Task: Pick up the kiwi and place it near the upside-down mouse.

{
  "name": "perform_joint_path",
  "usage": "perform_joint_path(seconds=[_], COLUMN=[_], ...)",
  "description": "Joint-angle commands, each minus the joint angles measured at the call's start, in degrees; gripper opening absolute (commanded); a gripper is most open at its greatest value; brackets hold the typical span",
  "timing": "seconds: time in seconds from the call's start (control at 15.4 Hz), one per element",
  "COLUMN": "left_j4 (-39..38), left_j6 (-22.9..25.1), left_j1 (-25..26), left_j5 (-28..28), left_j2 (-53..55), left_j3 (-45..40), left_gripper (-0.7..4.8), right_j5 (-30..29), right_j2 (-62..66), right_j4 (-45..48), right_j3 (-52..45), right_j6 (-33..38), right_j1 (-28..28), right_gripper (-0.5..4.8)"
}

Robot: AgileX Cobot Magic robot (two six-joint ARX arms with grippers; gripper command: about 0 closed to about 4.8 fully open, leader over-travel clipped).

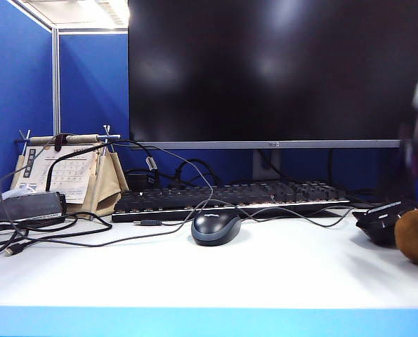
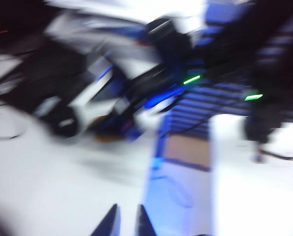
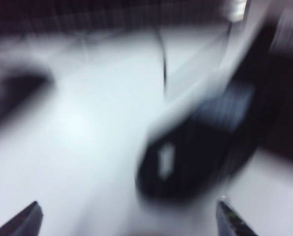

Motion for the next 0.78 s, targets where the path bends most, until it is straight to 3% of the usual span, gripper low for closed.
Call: perform_joint_path(seconds=[0.07,0.13,0.2,0.26,0.33,0.52,0.65,0.72,0.78], left_j4=[1.2,1.1,0.6,0.4,1.5,10.0,22.2,24.5,25.0], left_j6=[-0.1,-0.6,-1.4,-1.8,-3.3,-9.4,-17.7,-18.8,-18.9], left_j1=[3.3,5.4,8.5,11.1,13.7,14.8,15.1,15.1,15.0], left_j5=[-2.5,-2.4,-0.3,1.7,2.4,-0.5,-9.7,-15.5,-17.5], left_j2=[-2.8,-4.0,-5.7,-7.1,-9.0,-11.5,-12.9,-13.7,-14.0], left_j3=[0.3,0.2,-0.1,-0.7,-3.5,-11.9,-22.6,-26.8,-29.5], left_gripper=[0.57,0.57,0.57,0.57,0.57,0.57,0.57,0.57,0.57], right_j5=[4.5,7.0,9.7,10.5,14.4,20.6,18.9,19.5,20.7], right_j2=[-14.6,-22.7,-32.0,-38.5,-51.5,-64.0,-62.9,-63.7,-63.8], right_j4=[-1.4,-3.0,-6.4,-10.0,-22.1,-40.6,-46.1,-48.1,-49.5], right_j3=[0.2,0.2,0.2,0.2,0.2,0.4,0.9,0.9,0.8], right_j6=[0.2,0.2,-0.1,-0.2,-1.8,-1.7,0.1,1.1,1.6], right_j1=[-0.1,-0.1,-0.2,-0.2,-0.2,-0.1,0.2,0.0,0.1], right_gripper=[4.51,4.05,2.63,1.52,0.79,0.72,0.70,0.71,0.71])
